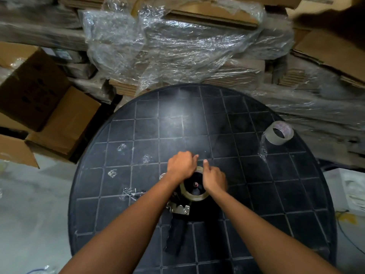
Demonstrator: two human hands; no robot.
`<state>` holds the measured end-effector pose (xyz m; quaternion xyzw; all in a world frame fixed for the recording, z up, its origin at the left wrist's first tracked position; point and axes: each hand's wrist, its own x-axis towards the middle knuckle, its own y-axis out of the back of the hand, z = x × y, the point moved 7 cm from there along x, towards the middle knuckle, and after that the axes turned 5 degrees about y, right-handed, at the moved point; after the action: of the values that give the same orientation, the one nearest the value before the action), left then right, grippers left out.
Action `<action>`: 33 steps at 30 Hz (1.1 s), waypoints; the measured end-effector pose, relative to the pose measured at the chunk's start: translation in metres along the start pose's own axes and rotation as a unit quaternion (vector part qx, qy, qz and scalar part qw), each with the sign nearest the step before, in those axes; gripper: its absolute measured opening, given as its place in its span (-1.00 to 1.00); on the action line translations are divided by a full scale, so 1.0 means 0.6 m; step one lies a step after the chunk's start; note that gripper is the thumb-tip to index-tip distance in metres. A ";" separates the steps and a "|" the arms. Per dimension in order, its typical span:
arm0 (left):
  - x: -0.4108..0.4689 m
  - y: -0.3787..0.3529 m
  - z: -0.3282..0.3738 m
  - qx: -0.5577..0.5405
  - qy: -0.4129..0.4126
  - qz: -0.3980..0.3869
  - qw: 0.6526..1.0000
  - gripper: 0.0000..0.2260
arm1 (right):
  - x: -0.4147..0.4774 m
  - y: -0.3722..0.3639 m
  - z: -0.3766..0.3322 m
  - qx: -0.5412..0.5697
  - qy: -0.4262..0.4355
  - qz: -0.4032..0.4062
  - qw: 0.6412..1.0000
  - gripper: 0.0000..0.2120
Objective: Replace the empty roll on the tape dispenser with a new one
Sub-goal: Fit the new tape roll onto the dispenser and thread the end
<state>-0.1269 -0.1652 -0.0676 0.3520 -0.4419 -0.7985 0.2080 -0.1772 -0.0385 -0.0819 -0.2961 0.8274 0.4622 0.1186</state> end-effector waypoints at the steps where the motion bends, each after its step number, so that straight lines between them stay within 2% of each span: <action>1: 0.004 -0.004 0.007 0.045 -0.017 -0.007 0.999 -0.56 | 0.001 0.000 0.002 -0.001 0.002 0.010 1.000 -0.43; 4: 0.013 -0.010 0.016 0.115 -0.066 0.005 0.991 -0.52 | 0.005 0.000 0.006 0.001 0.002 0.024 1.000 -0.44; 6: 0.008 -0.009 0.014 0.138 -0.099 0.046 0.984 -0.50 | 0.008 -0.006 0.011 -0.004 0.011 0.035 0.999 -0.44; 10: -0.014 -0.005 0.007 0.130 -0.120 0.117 0.977 -0.54 | 0.005 -0.012 0.018 -0.017 0.040 0.102 0.994 -0.44; 13: -0.006 -0.001 -0.003 0.063 -0.110 0.102 0.987 -0.54 | 0.018 -0.018 0.022 0.009 0.054 0.037 0.998 -0.51; 15: -0.001 -0.004 -0.038 -0.064 -0.082 0.031 0.994 -0.53 | 0.018 -0.011 0.016 0.002 0.113 -0.005 0.994 -0.55; 17: -0.007 -0.009 -0.072 -0.185 -0.051 -0.056 0.980 -0.58 | 0.001 0.000 -0.006 -0.105 0.237 -0.014 0.966 -0.40; 20: -0.020 -0.016 -0.088 -0.184 -0.098 -0.117 0.971 -0.65 | -0.033 -0.022 -0.036 -0.286 0.393 -0.062 0.872 -0.01; 22: -0.016 -0.021 -0.093 -0.187 -0.119 -0.112 0.969 -0.59 | -0.039 -0.035 -0.040 -0.312 0.428 -0.075 0.845 0.07; 26: -0.005 -0.037 -0.108 -0.188 -0.134 -0.080 0.970 -0.57 | -0.032 -0.042 -0.030 -0.299 0.435 -0.047 0.848 0.07; 30: -0.003 -0.033 -0.105 -0.194 -0.127 -0.090 0.969 -0.56 | -0.030 -0.041 -0.039 -0.296 0.432 -0.089 0.848 0.03; 31: -0.003 -0.033 -0.104 -0.198 -0.124 -0.094 0.968 -0.56 | -0.025 -0.038 -0.040 -0.265 0.414 -0.104 0.865 -0.02; 33: -0.004 -0.033 -0.106 -0.202 -0.122 -0.092 0.967 -0.54 | -0.010 -0.030 -0.036 -0.133 0.340 -0.103 0.925 -0.15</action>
<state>-0.0785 -0.1887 -0.1066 0.2416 -0.2593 -0.9238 0.1448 -0.1599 -0.0614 -0.0801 -0.5321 0.7141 0.4245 -0.1633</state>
